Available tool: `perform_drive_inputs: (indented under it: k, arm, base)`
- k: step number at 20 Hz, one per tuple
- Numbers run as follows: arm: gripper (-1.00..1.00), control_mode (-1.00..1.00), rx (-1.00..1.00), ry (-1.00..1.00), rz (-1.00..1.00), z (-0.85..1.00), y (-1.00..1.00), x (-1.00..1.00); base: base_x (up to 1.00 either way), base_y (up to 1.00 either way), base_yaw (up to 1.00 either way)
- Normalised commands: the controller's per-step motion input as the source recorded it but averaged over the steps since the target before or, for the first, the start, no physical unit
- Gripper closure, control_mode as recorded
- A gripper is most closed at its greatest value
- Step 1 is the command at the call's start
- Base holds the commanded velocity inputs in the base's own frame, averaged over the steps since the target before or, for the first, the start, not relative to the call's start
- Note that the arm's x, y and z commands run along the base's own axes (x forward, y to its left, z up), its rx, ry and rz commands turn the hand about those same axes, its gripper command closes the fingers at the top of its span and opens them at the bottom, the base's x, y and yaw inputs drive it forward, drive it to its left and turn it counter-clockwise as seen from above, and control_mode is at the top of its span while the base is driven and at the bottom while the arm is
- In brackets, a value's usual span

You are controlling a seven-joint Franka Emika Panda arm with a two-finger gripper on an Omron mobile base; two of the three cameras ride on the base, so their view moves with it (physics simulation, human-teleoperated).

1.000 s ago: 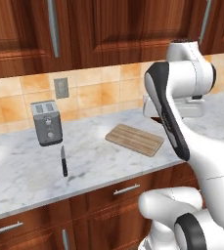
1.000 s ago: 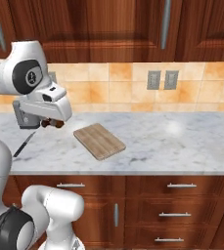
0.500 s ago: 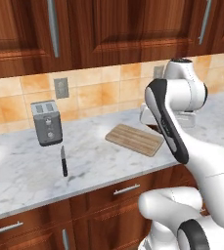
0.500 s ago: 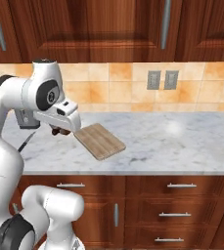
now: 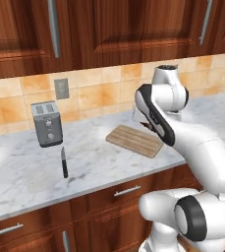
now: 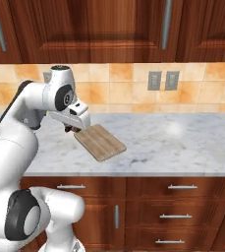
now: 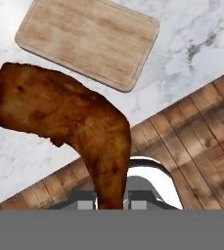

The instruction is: Retrieve the chicken drumstick from the fridge and place it on the cutting board.

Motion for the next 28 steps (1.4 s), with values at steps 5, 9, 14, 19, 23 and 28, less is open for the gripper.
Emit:
perform_drive_inputs:
  k: [5,9,14,19,23,28]
  arm:
    - [1.0,-1.0,0.0,0.06,-0.02,-0.53,-0.22,0.97]
    - [1.0,-1.0,0.0,0.07,-0.02,-0.63,-0.19,0.95]
    - [1.0,-1.0,0.0,0.01,-0.03,-0.62,0.0,0.83]
    - [1.0,-1.0,0.0,0.01,0.0,-0.47,0.0,0.79]
    - [1.0,-1.0,0.0,0.0,0.0,-0.51,0.0,0.46]
    - [1.0,-1.0,0.0,0.0,0.0,-0.6,0.0,0.24]
  base:
    - [0.0,0.0,0.0]
    - [0.0,0.0,0.0]
    - [0.0,0.0,0.0]
    - [0.0,0.0,0.0]
    - [0.0,0.0,0.0]
    - [0.0,0.0,0.0]
